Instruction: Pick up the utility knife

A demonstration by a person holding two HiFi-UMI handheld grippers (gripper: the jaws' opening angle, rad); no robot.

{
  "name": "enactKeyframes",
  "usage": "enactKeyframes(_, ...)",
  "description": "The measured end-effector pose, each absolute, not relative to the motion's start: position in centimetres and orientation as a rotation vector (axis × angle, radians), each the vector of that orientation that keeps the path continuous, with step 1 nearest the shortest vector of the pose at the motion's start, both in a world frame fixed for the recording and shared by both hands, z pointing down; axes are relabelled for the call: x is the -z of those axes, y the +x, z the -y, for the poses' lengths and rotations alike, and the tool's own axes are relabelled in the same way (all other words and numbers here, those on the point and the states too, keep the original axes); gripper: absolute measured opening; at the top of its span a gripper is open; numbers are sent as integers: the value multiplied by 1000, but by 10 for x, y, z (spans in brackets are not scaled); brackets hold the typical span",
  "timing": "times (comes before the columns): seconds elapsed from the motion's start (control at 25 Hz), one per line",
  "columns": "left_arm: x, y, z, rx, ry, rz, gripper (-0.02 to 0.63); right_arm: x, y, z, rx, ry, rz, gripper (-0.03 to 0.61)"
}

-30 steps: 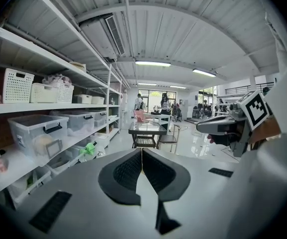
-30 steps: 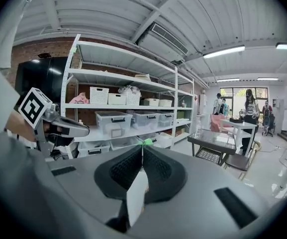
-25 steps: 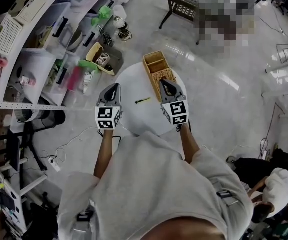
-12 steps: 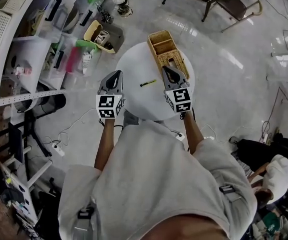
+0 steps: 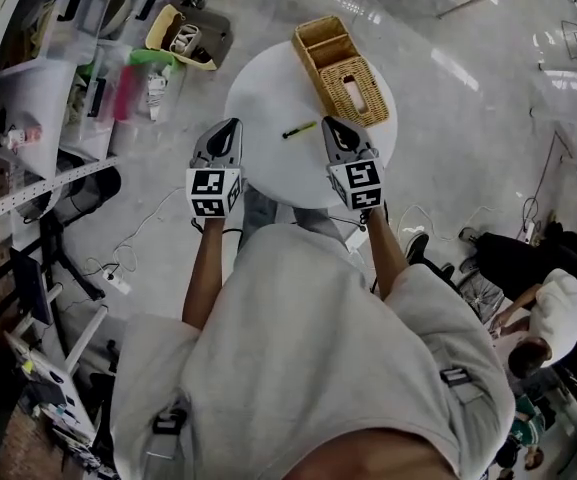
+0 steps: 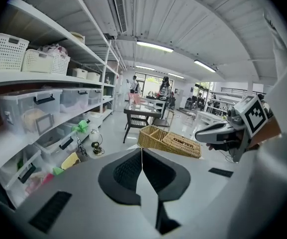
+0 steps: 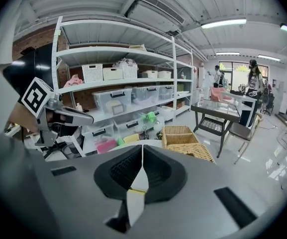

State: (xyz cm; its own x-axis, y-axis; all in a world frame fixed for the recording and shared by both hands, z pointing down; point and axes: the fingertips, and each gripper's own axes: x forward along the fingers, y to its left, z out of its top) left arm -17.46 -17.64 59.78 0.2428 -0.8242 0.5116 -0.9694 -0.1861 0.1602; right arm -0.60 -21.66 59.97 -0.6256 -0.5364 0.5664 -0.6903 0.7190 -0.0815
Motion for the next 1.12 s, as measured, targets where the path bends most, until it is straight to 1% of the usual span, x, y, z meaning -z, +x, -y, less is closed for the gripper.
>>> enactKeyframes(0.2,-615,-163,162,-451,2066,1583,21,-621,4,196,-421,898,2356,32)
enactKeyframes(0.4,-626,-155,152,-459,2053,1557,21,-641,4,180,-362,786,2323,34)
enactKeyframes(0.52,-632,-153,146,-460,2042,1550,21,-658,1,168,-231,652,2273,32)
enactKeyframes(0.76,-636,-148,140,-454,2027,1548,21,-680,-10,152,159,338,2139,34)
enactKeyframes(1.12,-636,-151,136,-446,2006,1567,21,-712,-14,147,358,89,1966,43)
